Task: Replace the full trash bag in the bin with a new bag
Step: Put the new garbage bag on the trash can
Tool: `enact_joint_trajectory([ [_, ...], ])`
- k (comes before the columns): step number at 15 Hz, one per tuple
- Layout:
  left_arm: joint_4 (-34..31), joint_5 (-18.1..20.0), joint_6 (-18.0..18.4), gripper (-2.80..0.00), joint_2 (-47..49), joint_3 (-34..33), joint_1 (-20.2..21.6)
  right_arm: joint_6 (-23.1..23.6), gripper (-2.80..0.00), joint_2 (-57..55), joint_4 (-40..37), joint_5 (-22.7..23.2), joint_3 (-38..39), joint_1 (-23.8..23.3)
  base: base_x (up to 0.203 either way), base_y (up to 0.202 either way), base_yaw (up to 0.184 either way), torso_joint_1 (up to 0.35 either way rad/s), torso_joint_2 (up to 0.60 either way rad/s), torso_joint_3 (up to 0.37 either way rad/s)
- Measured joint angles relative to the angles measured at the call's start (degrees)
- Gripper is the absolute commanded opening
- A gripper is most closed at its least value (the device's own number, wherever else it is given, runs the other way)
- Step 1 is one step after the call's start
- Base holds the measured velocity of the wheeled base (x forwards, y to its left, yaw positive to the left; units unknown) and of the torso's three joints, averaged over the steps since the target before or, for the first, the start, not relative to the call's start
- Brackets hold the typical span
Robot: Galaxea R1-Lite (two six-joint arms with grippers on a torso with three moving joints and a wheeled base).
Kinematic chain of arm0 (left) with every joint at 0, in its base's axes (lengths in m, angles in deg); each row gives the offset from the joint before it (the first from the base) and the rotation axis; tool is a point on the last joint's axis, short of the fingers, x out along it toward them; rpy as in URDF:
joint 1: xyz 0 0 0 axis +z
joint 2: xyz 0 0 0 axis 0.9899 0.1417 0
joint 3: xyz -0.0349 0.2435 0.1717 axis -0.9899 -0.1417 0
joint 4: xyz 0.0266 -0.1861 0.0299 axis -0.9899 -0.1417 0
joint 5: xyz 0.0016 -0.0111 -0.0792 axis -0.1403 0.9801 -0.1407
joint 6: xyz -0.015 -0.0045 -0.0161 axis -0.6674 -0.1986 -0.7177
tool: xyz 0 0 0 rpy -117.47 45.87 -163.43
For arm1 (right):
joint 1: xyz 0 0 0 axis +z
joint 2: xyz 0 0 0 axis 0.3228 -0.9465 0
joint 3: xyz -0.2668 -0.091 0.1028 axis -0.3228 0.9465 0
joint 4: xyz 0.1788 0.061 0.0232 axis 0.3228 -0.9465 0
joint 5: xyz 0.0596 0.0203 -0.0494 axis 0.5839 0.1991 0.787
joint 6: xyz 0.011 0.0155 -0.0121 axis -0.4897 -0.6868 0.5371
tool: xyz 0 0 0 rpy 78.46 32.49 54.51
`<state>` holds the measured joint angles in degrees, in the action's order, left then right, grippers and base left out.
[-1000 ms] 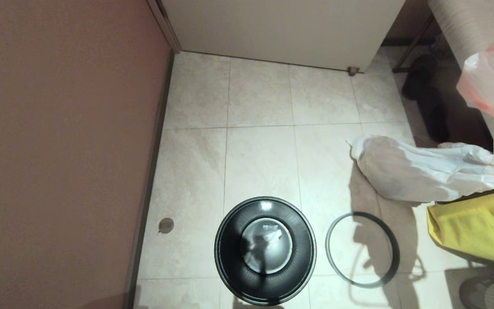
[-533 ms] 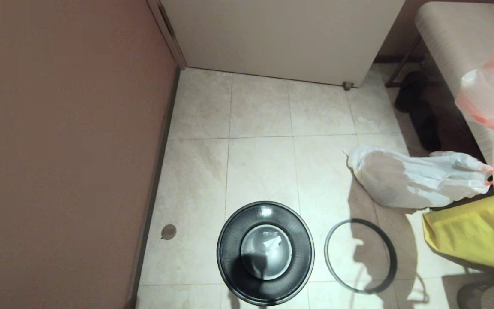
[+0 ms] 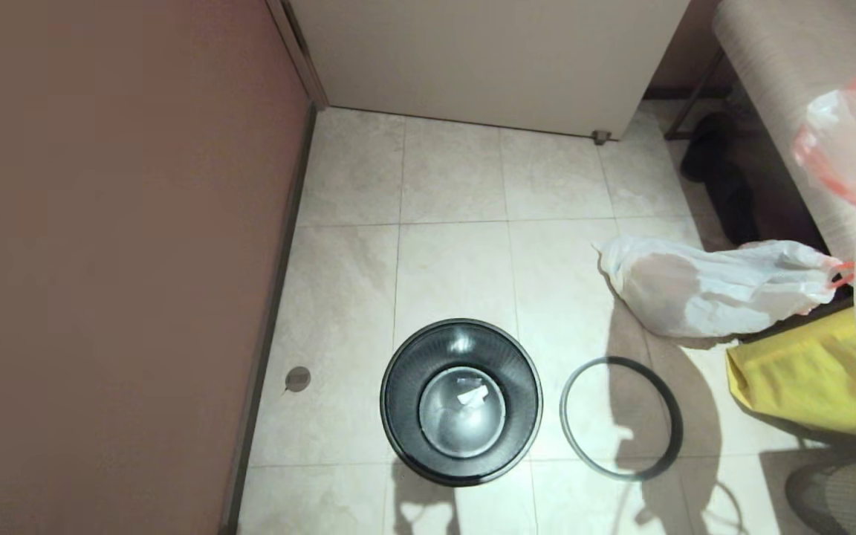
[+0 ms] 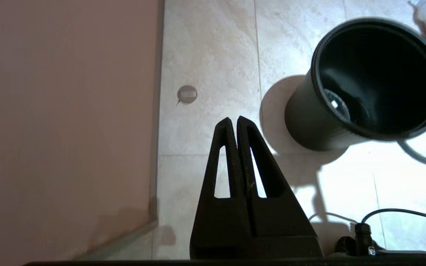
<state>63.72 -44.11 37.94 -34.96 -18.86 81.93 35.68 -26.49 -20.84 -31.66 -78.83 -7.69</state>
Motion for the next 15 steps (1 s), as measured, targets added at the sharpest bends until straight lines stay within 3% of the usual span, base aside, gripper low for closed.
enact_joint_trajectory([
  [5, 0.3, -0.1, -0.2, -2.80, 0.0, -0.1, 0.0, 0.0, -2.80, 0.4, -0.9, 0.0, 0.1, 0.0, -0.162, 0.000, 0.001, 0.002, 0.00, 0.002],
  [13, 0.2, -0.2, -0.1, -2.80, 0.0, -0.1, 0.0, 0.1, -2.80, 0.5, -0.7, 0.7, 2.1, 0.2, 0.000, 0.000, 0.000, 0.000, 0.00, 0.000],
  [15, 0.3, -0.1, -0.2, -2.80, 0.0, -0.1, 0.0, 0.0, -2.80, 0.6, -0.7, 2.9, 2.9, 0.3, 0.000, 0.000, 0.000, 0.000, 0.00, 0.000],
])
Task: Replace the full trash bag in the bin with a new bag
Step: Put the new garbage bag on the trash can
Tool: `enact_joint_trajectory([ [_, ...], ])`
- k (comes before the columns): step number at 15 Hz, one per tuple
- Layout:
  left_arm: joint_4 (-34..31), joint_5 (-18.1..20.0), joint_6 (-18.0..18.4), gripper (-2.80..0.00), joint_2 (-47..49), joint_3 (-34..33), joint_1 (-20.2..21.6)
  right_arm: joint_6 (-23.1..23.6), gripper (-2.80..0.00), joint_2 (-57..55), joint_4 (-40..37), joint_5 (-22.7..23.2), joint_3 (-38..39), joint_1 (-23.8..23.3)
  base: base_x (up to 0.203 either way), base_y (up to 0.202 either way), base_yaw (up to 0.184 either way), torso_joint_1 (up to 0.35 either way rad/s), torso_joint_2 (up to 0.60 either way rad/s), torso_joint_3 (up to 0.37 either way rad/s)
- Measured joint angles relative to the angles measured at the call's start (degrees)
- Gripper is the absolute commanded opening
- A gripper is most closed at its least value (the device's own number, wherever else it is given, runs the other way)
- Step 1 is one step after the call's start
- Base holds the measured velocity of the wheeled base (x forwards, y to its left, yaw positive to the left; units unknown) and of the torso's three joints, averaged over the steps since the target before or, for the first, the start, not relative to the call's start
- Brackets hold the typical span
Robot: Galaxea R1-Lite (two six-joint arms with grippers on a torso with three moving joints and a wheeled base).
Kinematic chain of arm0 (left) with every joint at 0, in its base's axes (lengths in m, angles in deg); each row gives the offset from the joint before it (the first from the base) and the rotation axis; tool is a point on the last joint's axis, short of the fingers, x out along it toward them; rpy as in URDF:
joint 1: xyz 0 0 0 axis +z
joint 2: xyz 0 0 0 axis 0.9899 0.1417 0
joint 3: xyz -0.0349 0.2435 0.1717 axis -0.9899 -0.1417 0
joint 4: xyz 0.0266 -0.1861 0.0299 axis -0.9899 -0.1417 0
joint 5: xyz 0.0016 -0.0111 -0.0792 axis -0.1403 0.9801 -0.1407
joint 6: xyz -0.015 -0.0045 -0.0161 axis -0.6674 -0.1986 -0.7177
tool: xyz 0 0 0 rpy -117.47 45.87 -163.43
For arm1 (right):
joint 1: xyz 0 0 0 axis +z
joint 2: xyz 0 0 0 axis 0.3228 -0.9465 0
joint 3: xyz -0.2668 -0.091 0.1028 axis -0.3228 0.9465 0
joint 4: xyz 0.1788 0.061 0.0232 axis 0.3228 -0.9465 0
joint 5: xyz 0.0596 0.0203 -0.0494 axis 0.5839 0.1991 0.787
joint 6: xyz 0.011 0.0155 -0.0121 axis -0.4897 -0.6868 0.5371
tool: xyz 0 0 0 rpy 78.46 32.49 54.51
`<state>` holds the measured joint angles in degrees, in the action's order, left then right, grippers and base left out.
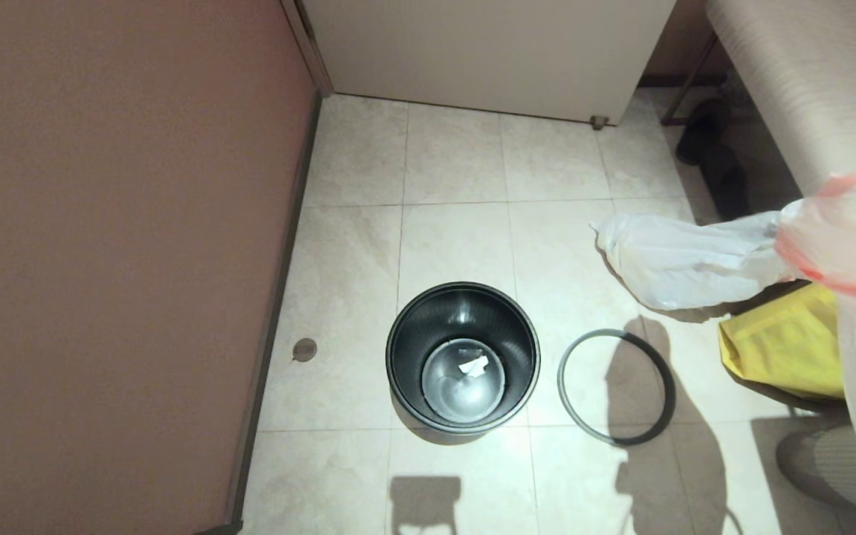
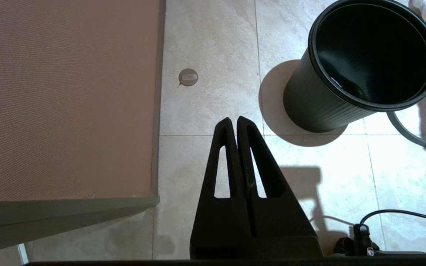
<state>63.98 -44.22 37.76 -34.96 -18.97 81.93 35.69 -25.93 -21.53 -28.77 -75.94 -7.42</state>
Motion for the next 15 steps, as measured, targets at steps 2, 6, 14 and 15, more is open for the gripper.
enact_joint_trajectory([
  [2, 0.0, 0.0, 0.0, -2.80, 0.0, 0.0, 0.0, -0.1, -2.80, 0.3, 0.0, 4.0, 1.2, 0.0, 0.000, 0.000, 0.000, 0.000, 0.00, 0.000],
  [6, 0.0, 0.0, 0.0, -2.80, 0.0, 0.0, 0.0, -0.2, -2.80, 0.5, 0.2, 15.7, 2.4, 0.1, 0.000, 0.000, 0.000, 0.000, 0.00, 0.000],
  [14, 0.0, 0.0, -0.1, -2.80, 0.0, 0.0, 0.0, -13.6, -2.80, -8.1, 12.6, 33.0, 2.1, 4.3, 0.000, 0.000, 0.000, 0.000, 0.00, 0.000],
  [15, 0.0, 0.0, -0.1, -2.80, 0.0, 0.0, 0.0, -16.5, -2.80, -9.6, 15.3, 33.1, 2.0, 7.2, 0.000, 0.000, 0.000, 0.000, 0.00, 0.000],
])
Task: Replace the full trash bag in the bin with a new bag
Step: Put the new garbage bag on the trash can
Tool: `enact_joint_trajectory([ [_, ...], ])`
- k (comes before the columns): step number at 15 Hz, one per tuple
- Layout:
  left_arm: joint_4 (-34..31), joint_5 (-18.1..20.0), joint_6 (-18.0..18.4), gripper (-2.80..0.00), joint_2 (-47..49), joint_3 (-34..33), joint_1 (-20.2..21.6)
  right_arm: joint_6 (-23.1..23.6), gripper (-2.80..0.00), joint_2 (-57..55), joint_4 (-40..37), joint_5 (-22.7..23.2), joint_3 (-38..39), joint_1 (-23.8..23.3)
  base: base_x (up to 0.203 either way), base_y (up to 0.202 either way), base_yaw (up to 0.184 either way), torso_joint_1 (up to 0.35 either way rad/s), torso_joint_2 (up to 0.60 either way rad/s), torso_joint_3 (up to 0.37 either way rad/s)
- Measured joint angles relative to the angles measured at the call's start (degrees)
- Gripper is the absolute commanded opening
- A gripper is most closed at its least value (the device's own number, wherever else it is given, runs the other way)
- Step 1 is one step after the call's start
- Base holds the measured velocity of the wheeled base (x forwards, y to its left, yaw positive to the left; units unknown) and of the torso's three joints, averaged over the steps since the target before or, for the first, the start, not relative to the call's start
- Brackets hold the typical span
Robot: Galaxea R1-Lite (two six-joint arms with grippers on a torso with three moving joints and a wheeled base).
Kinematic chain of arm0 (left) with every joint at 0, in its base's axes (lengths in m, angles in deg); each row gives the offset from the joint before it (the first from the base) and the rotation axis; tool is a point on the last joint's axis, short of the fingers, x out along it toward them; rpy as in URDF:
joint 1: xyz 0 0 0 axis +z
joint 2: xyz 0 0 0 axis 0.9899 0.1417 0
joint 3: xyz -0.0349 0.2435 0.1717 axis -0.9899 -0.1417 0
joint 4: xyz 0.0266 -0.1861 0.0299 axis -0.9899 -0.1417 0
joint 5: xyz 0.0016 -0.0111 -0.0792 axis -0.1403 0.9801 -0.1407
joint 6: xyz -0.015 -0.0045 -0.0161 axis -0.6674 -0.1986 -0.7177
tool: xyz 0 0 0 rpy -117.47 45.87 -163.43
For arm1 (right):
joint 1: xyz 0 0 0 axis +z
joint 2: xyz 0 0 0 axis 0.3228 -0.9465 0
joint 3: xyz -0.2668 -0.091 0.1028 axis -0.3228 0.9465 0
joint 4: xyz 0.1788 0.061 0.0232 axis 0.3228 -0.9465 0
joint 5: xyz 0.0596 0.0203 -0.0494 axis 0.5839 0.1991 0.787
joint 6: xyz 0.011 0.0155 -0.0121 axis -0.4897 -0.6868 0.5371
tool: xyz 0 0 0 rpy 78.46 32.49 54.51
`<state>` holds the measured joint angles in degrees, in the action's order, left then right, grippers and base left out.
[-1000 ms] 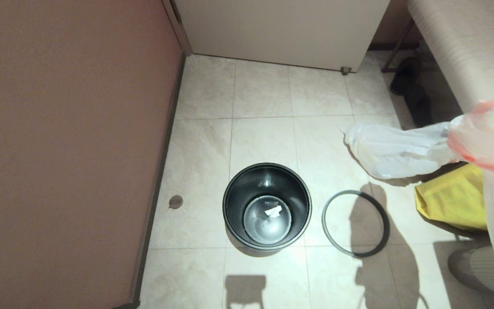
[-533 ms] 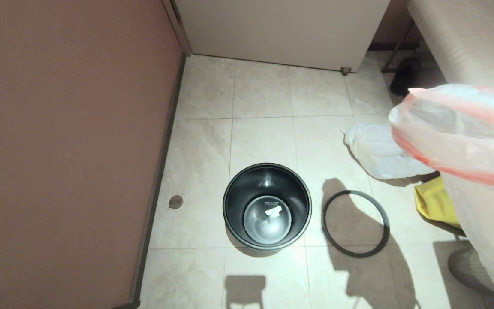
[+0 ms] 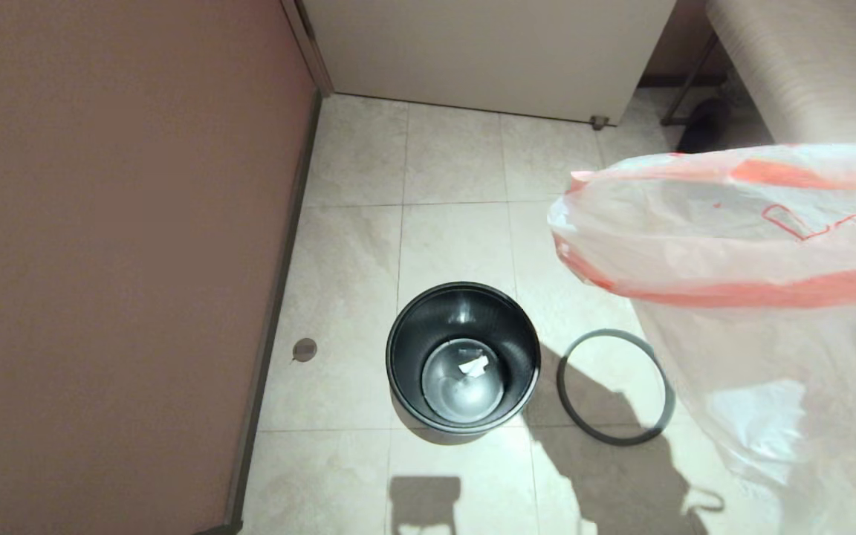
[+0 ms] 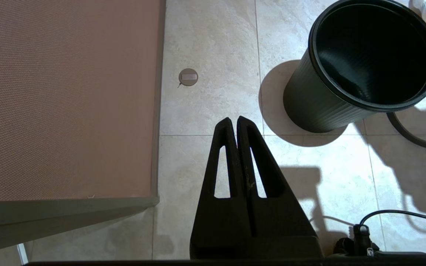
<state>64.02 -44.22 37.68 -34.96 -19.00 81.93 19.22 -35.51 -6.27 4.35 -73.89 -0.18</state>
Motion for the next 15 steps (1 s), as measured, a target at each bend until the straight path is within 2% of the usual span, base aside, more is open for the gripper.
enact_joint_trajectory([
  [3, 0.0, 0.0, 0.0, -2.80, 0.0, 0.0, 0.0, -4.4, -2.80, -6.1, 8.0, 1.4, 0.4, 8.3, 0.000, 0.000, 0.000, 0.000, 0.00, 0.000],
  [6, 0.0, 0.0, 0.0, -2.80, 0.0, 0.0, 0.0, -3.8, -2.80, -12.8, 16.7, 9.0, 3.1, 14.3, 0.000, 0.000, 0.000, 0.000, 0.00, 0.000],
  [10, 0.0, 0.0, 0.0, -2.80, 0.0, 0.0, 0.0, -3.2, -2.80, -20.9, 28.2, 20.2, 7.3, 16.2, 0.000, 0.000, 0.000, 0.000, 0.00, 0.000],
  [13, 0.0, 0.0, 0.0, -2.80, 0.0, 0.0, 0.0, -5.2, -2.80, -28.1, 35.1, 22.6, 8.4, 16.2, 0.000, 0.000, 0.000, 0.000, 0.00, 0.000],
  [15, 0.0, 0.0, 0.0, -2.80, 0.0, 0.0, 0.0, -7.5, -2.80, -32.5, 42.8, 23.6, 10.3, 16.5, 0.000, 0.000, 0.000, 0.000, 0.00, 0.000],
])
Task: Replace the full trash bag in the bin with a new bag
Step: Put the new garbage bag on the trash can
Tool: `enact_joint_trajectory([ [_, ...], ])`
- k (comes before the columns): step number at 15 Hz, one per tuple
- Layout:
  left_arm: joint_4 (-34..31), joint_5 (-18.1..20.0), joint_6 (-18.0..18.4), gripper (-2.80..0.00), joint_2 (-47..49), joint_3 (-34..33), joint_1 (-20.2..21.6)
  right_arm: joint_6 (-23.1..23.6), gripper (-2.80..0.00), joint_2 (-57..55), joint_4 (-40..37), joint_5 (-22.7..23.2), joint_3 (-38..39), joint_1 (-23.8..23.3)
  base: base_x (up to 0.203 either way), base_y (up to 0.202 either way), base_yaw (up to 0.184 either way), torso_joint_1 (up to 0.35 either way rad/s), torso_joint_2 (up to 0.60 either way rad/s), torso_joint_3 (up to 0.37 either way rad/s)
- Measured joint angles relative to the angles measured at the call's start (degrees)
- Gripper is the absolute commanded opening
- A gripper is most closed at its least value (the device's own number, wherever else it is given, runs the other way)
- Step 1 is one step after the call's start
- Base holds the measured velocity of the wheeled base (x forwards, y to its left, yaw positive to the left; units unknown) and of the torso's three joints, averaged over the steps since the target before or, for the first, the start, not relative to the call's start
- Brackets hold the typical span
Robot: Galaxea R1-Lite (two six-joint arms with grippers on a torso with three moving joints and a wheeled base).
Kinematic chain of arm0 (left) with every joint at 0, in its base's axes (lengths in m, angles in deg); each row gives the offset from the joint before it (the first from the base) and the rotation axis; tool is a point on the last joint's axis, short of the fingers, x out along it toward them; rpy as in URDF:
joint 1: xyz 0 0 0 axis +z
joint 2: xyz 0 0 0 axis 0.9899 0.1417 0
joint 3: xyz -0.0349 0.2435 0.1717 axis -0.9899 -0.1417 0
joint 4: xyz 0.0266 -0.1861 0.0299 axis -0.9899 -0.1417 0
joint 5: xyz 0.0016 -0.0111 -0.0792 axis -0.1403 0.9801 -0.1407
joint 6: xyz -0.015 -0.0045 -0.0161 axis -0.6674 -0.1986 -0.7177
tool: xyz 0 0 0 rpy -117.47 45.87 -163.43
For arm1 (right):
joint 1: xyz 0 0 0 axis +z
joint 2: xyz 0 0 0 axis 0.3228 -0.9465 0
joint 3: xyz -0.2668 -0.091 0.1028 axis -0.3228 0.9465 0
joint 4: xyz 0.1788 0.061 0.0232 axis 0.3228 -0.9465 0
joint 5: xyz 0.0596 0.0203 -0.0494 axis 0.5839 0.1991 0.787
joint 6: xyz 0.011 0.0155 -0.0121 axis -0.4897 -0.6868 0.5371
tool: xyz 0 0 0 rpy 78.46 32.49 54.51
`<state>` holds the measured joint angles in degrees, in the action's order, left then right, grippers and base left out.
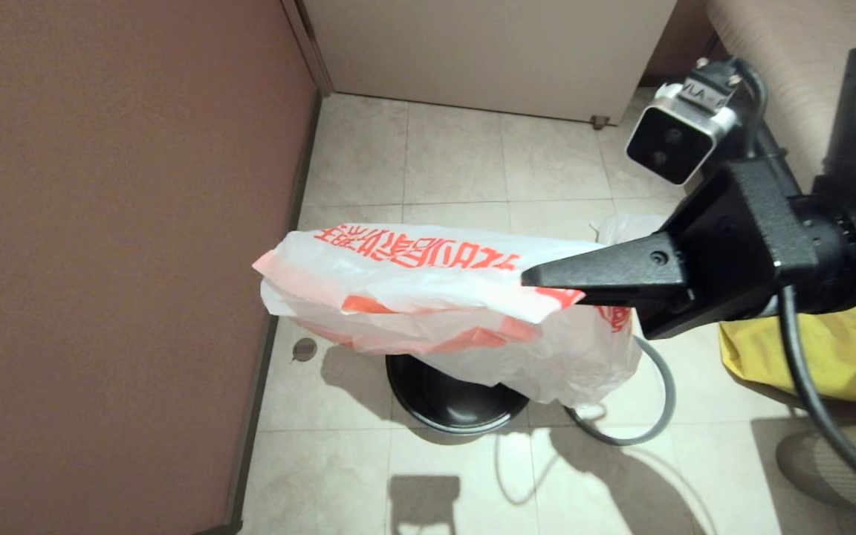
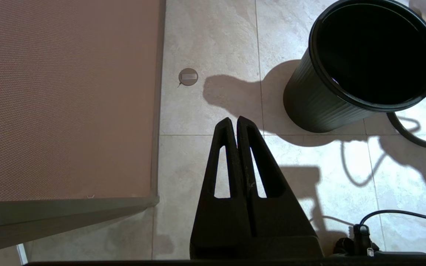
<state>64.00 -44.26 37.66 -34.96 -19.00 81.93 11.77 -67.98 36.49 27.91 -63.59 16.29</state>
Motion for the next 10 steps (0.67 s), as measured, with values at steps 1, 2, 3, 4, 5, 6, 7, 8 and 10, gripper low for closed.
enact_joint_trajectory([
  [1, 0.0, 0.0, 0.0, -2.80, 0.0, 0.0, 0.0, -0.3, -2.80, -1.8, 5.0, 1.9, 1.8, 0.1, 0.000, 0.000, 0.000, 0.000, 0.00, 0.000],
  [2, 0.0, 0.0, 0.0, -2.80, 0.0, 0.0, 0.0, -0.4, -2.80, -3.5, 10.2, 4.2, 3.4, 0.2, 0.000, 0.000, 0.000, 0.000, 0.00, 0.000],
  [3, 0.0, 0.1, 0.0, -2.80, 0.0, 0.0, 0.0, -0.1, -2.80, -5.5, 15.5, 6.7, 4.9, 0.1, 0.000, 0.000, 0.000, 0.000, 0.00, 0.000],
  [4, 0.0, 0.0, 0.0, -2.80, 0.0, 0.0, 0.0, 0.7, -2.80, -8.0, 21.0, 9.2, 6.1, 0.1, 0.000, 0.000, 0.000, 0.000, 0.00, 0.000],
  [5, 0.0, 0.0, 0.0, -2.80, 0.0, 0.0, 0.0, 1.3, -2.80, -10.4, 26.3, 11.4, 6.7, 0.1, 0.000, 0.000, 0.000, 0.000, 0.00, 0.000],
  [6, 0.0, 0.1, 0.0, -2.80, 0.0, 0.0, 0.0, 1.6, -2.80, -12.9, 31.6, 13.2, 6.9, 0.6, 0.000, 0.000, 0.000, 0.000, 0.00, 0.000],
  [7, 0.0, 0.1, 0.0, -2.80, 0.0, 0.0, 0.0, 1.7, -2.80, -15.1, 35.5, 14.0, 6.2, 1.5, 0.000, 0.000, 0.000, 0.000, 0.00, 0.000],
  [8, 0.0, 0.0, 0.0, -2.80, 0.0, 0.0, 0.0, 1.5, -2.80, -17.0, 37.6, 14.2, 5.4, 2.2, 0.000, 0.000, 0.000, 0.000, 0.00, 0.000],
  [10, 0.0, 0.0, 0.0, -2.80, 0.0, 0.0, 0.0, 1.2, -2.80, -20.0, 39.8, 14.2, 3.1, 2.9, 0.000, 0.000, 0.000, 0.000, 0.00, 0.000],
])
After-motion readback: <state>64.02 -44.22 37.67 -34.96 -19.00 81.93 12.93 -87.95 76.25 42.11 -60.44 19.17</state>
